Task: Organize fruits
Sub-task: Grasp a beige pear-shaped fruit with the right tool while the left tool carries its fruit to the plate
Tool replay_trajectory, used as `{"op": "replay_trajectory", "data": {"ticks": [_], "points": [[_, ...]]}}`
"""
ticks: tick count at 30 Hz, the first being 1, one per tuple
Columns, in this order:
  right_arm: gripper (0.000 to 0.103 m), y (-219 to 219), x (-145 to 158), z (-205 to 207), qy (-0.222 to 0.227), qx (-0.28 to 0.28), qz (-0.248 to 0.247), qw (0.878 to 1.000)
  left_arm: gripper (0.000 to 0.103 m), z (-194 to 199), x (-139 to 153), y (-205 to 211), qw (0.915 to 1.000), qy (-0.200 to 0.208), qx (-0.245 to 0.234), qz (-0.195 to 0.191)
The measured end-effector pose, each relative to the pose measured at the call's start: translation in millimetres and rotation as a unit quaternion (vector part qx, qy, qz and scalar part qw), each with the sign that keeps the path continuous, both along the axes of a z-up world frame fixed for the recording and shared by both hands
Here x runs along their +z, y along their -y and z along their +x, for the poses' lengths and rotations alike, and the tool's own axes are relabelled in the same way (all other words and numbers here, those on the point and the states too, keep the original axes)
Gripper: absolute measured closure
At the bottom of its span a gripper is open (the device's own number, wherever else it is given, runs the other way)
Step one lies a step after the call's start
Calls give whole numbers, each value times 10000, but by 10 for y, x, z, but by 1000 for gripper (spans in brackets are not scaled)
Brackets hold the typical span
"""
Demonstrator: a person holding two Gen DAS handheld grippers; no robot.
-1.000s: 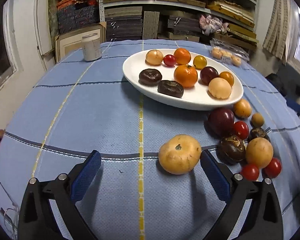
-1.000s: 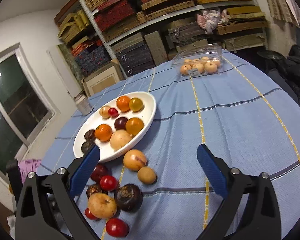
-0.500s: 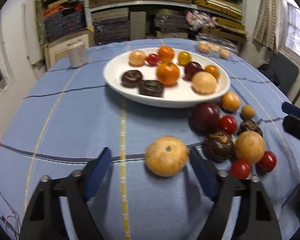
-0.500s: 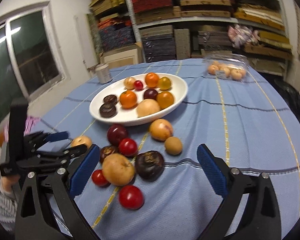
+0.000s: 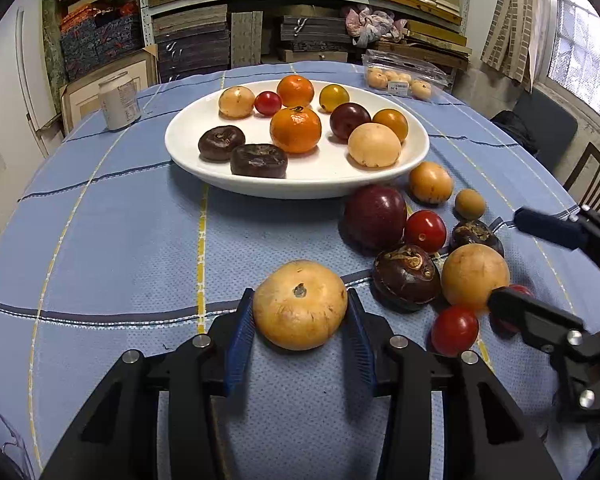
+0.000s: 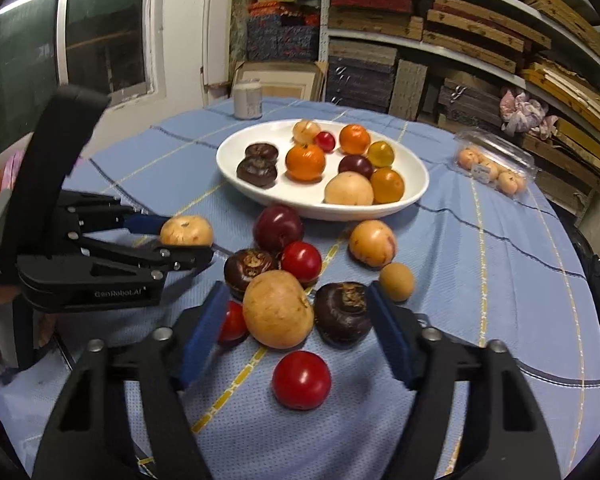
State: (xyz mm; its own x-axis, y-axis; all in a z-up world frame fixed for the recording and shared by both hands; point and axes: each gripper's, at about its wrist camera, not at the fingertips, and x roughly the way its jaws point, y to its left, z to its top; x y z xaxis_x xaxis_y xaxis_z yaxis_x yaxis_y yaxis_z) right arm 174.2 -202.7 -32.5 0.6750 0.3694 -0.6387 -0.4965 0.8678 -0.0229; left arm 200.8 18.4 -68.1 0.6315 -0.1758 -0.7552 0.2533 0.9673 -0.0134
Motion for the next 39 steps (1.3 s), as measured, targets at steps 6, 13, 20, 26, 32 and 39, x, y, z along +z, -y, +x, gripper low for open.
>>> {"op": "replay_trajectory", "data": {"ticks": [6, 13, 20, 26, 32, 39], "points": [[45, -76, -84, 49, -273, 195, -79, 9994, 58, -6, -2, -2, 10000, 0, 2, 2], [65, 5, -97, 132, -614, 201, 345, 9973, 58, 1, -6, -15, 10000, -15, 2, -57], [69, 102, -64, 139, -742, 132, 683, 9948, 58, -13, 2, -50, 9998, -24, 18, -175], [75, 369, 162, 203, -716, -55, 1506, 9860, 58, -64, 259, -69, 9985, 403, 63, -365], [99, 458, 462, 671, -771, -183, 1690, 9824, 58, 416, 621, -83, 9969, 625, 298, -365], [35, 214, 363, 183, -232, 515, 675, 9961, 58, 572, 668, -169, 9948, 693, 399, -632]]}}
